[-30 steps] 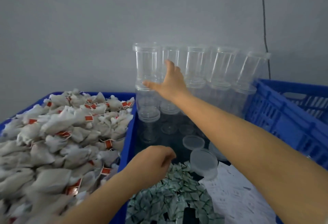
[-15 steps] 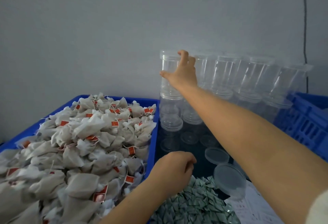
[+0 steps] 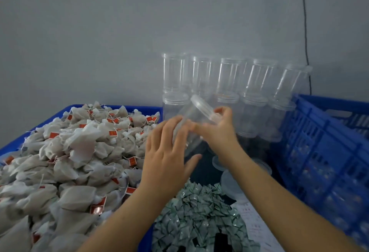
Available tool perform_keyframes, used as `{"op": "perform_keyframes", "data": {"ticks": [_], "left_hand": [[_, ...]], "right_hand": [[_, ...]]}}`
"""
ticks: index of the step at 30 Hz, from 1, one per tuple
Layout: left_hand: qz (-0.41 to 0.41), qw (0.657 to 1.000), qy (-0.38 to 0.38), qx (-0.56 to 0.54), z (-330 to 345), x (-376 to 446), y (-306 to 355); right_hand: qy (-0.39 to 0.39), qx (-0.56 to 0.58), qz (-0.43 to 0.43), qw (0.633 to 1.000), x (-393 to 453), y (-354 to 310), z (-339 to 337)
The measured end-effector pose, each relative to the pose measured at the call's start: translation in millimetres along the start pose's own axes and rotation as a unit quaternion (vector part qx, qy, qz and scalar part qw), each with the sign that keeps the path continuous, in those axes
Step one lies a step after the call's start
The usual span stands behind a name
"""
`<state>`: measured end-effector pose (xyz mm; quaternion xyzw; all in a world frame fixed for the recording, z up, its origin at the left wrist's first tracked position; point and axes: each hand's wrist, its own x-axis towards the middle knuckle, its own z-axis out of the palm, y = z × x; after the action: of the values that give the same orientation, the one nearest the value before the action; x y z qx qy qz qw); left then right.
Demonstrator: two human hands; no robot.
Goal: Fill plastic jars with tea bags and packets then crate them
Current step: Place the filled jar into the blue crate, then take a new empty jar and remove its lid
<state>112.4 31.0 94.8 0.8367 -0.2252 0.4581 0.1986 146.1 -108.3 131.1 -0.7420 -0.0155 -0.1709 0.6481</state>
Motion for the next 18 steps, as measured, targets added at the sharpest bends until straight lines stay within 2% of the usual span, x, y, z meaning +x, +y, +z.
{"op": "perform_keyframes", "data": {"ticks": [3, 7, 9, 12, 14, 18], "left_hand": [[0.059, 0.989, -0.079, 0.107, 6.3, -8.1, 8.6], [0.169, 0.962, -0.149, 0.151, 16.6, -27.2, 25.6], [0.211, 0.949, -0.15, 0.181, 20.4, -34.9, 33.7], [0.263, 0.933, -0.094, 0.226, 23.5, -38.2, 38.9], [0.287, 0.926, -0.08, 0.232, 25.1, -40.4, 41.6], [0.369, 0.89, -0.079, 0.258, 26.0, -45.0, 43.9]], "right_hand": [[0.017, 0.091, 0.128, 0.987, -40.5, 31.3, -16.2], [0.043, 0.203, 0.244, 0.947, -72.0, 53.5, -33.2], [0.037, 0.272, 0.294, 0.916, -80.7, 58.3, -41.1], [0.017, 0.372, 0.366, 0.853, -91.3, 60.0, -53.9], [-0.021, 0.388, 0.407, 0.826, -97.2, 62.3, -63.4], [-0.122, 0.37, 0.495, 0.777, -104.0, 69.6, -80.0]]}}
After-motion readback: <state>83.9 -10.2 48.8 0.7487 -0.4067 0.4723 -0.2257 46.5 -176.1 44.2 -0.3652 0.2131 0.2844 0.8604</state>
